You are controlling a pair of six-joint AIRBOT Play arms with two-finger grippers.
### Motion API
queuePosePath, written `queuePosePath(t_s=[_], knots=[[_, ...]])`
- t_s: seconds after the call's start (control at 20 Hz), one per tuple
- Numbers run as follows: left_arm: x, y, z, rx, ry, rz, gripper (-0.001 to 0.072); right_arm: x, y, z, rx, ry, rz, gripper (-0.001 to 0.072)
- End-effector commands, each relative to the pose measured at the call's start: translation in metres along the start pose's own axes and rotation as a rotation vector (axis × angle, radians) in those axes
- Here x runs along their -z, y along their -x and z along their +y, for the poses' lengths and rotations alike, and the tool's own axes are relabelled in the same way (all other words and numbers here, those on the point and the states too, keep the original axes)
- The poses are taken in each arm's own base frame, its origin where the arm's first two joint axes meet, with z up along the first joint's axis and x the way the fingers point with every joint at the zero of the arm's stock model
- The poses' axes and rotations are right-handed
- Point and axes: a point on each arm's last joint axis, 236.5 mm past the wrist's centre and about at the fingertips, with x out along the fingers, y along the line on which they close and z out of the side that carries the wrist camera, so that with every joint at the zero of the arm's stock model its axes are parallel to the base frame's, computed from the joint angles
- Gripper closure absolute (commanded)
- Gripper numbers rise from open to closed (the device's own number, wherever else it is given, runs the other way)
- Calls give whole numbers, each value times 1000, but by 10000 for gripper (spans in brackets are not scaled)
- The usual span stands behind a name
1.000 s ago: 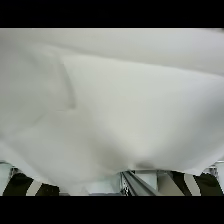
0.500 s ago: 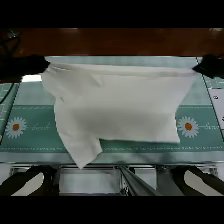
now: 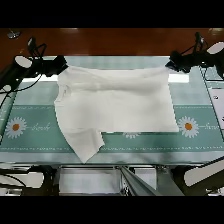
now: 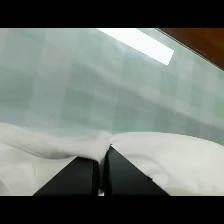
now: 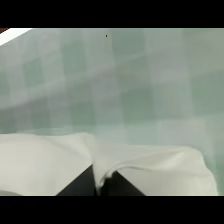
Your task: Fold the shirts.
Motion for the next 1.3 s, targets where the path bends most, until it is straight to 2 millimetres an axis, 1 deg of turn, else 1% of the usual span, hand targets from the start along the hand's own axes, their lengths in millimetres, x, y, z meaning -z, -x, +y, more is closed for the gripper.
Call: queuePosePath(t_s=[0.0,0.05,0.15,0.2,0.3,0.35,0.4,0.5,0.6,0.7,0.75,0.8,0.85,0.9,0.95,1.0,1.05,1.1,1.2,1.25], knots=[[1,-6,4,20,65,61,682,10,-17,-9,-9,2,88,678],[0,3,3,32,44,100,682,6,-10,-8,-23,-13,79,678],[4,26,2,65,-24,206,682,-3,11,-3,-79,-26,64,678],[11,37,3,82,-59,266,683,-1,21,-4,-90,-8,83,678],[37,54,13,98,-100,406,682,16,34,-13,-87,21,164,677],[57,60,21,94,-122,490,682,26,36,-16,-92,35,204,678],[77,63,31,87,-144,568,683,37,36,-17,-98,50,247,677],[114,62,57,40,-115,679,683,60,31,-25,-81,56,323,678],[141,57,73,22,-63,729,682,83,22,-45,-19,26,391,677],[160,53,85,5,-25,751,682,99,16,-57,15,-11,434,677],[165,51,88,-2,-16,752,682,103,13,-60,23,-14,439,677],[165,49,91,-9,-12,741,681,106,9,-61,27,-19,441,653],[163,47,92,-13,-13,729,596,109,6,-60,32,-26,445,434],[161,48,91,-11,-18,728,239,111,4,-56,32,-22,450,141],[157,51,89,-13,-16,734,5,111,7,-50,23,-15,453,84],[149,59,88,-19,-8,744,4,110,14,-48,21,-9,457,84],[139,69,88,-30,3,750,4,108,28,-47,26,-3,452,84],[130,81,90,-40,4,745,4,106,44,-51,50,9,446,84],[115,107,94,-45,8,695,4,103,81,-66,139,66,413,84],[115,119,98,-48,17,673,4,103,96,-64,129,116,364,84]])
